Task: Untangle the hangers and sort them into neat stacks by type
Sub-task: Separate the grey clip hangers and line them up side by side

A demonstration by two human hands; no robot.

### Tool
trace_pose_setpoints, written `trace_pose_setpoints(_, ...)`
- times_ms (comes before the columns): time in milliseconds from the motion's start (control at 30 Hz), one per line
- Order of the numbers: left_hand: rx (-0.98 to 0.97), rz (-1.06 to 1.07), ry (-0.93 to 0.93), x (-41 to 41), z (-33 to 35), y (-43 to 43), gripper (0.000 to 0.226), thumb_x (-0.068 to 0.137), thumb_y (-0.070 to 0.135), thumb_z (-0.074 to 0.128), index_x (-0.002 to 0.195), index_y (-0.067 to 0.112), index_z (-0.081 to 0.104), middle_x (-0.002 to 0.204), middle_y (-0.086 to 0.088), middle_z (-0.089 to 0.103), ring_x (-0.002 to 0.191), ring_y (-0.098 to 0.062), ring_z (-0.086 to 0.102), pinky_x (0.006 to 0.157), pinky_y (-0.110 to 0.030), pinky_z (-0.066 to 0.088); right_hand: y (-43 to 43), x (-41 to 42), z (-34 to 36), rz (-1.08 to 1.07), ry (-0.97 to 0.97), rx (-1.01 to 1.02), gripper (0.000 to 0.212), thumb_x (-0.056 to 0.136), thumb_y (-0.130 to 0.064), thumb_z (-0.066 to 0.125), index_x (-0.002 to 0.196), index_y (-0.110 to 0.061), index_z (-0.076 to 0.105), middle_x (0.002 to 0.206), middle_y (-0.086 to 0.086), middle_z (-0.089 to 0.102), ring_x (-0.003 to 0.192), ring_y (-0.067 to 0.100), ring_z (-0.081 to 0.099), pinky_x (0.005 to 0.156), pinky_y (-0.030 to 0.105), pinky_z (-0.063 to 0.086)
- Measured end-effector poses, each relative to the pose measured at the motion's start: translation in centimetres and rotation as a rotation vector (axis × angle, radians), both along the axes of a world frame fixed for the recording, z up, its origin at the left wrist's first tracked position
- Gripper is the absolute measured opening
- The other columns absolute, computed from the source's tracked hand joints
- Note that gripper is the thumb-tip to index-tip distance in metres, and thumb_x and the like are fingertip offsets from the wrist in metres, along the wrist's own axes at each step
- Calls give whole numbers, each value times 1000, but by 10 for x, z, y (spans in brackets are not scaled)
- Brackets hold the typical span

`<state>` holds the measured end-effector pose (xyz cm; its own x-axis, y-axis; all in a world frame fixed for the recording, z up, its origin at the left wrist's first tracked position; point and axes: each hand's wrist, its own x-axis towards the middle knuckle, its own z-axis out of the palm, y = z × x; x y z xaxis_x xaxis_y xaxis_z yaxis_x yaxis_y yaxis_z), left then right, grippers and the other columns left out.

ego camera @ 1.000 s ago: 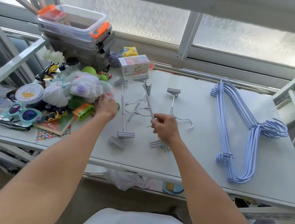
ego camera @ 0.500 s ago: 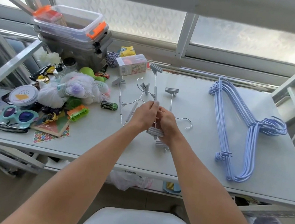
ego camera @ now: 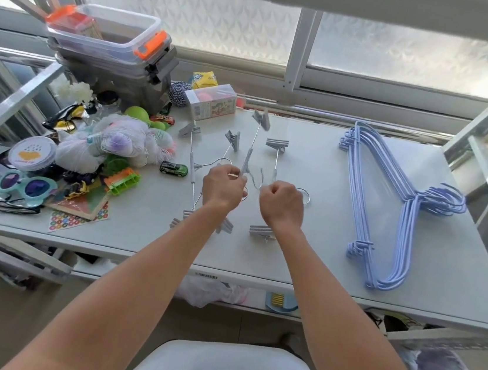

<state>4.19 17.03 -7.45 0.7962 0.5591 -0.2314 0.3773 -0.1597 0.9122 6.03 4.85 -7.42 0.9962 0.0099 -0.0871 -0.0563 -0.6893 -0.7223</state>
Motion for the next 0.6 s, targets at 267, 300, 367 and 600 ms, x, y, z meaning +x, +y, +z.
trace_pose_setpoints(267,358,-42,212,-8,-15,-15,19,81,24,55,68,11,61,67,-9,69,70,-28,71,75,-36,56,-22,4,-17,-18,136,-159,10,81,-18,52,77,-11,57,86,15,64,84,35,62,65,29,40)
trace_pose_setpoints(300,380,-54,209,-7,-14,-17,20,82,24,54,67,11,58,68,-10,69,72,-29,70,75,-35,56,-24,5,-18,-53,132,-125,11,80,-16,51,70,-11,53,80,15,61,79,35,59,64,29,39)
trace_pose_setpoints(367,441,-101,196,-5,-12,-19,26,87,23,53,65,10,51,73,-12,68,76,-32,67,71,-33,51,-26,5,-16,-109,93,-79,25,81,-13,50,58,-13,42,64,10,52,68,33,51,62,29,36)
trace_pose_setpoints(600,695,-470,221,-3,-18,-38,34,99,28,35,101,5,60,115,-16,58,115,-36,49,90,-42,42,-27,6,-14,-38,94,-87,15,79,-20,55,73,-8,63,74,10,65,77,33,59,65,27,41)
